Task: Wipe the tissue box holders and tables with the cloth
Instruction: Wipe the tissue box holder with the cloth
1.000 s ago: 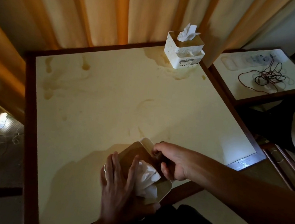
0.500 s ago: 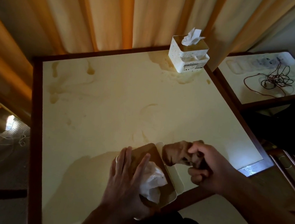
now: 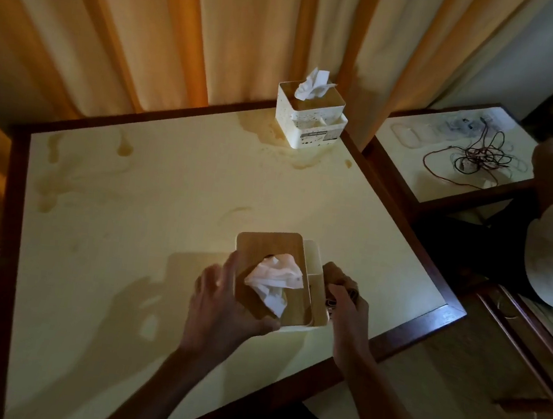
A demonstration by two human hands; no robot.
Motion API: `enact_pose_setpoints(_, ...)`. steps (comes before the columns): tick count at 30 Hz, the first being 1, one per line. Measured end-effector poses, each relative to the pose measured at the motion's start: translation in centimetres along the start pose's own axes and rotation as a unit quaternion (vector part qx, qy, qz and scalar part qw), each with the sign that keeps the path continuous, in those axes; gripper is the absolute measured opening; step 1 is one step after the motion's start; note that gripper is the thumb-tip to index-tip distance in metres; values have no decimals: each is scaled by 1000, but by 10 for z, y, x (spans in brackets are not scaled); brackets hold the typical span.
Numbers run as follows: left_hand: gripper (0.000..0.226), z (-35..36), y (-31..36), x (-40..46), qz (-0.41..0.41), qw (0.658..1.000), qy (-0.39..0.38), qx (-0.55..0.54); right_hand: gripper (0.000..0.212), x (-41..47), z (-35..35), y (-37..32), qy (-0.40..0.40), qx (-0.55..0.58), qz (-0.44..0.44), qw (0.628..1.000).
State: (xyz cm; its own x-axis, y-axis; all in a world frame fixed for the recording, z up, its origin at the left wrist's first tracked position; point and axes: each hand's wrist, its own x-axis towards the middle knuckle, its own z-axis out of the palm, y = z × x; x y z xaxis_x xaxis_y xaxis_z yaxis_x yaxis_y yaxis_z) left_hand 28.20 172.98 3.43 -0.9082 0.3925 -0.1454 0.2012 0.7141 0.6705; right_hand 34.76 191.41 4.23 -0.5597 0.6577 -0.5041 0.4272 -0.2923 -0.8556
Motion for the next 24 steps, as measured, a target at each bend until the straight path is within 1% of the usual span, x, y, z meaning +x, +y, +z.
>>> enact_pose_setpoints(1,131,8,4,-5,-43,998,8,-46,22,3,-3,-1,-2,4,2,1000)
enact_pose_setpoints(3,127,22,12,-11,-87,991,13,-98,23,10,-8,-2,-12,4,-1,1000)
enact_pose_setpoints(7,126,41,37,2,-93,989,29,-108,22,30,-27,-16,-28,14,0,1000)
enact_pose_setpoints(13,123,65,71,37,-100,988,34,-108,20,71,-53,-41,-60,1,-13,998)
enact_pose_setpoints(15,123,75,84,50,-103,989,43,-98,21,83,-63,-52,-69,-19,-39,997)
enact_pose_setpoints(17,123,81,96,61,-108,989,54,-84,21,87,-69,-64,-70,-61,-86,992)
enact_pose_setpoints(20,123,91,114,79,-114,988,70,-83,30,85,-83,-78,-66,-100,-153,981)
enact_pose_setpoints(21,123,94,118,85,-113,987,71,-88,30,84,-87,-82,-73,-105,-170,977)
enact_pose_setpoints(24,125,103,118,95,-101,987,75,-104,15,78,-99,-89,-117,-90,-201,968)
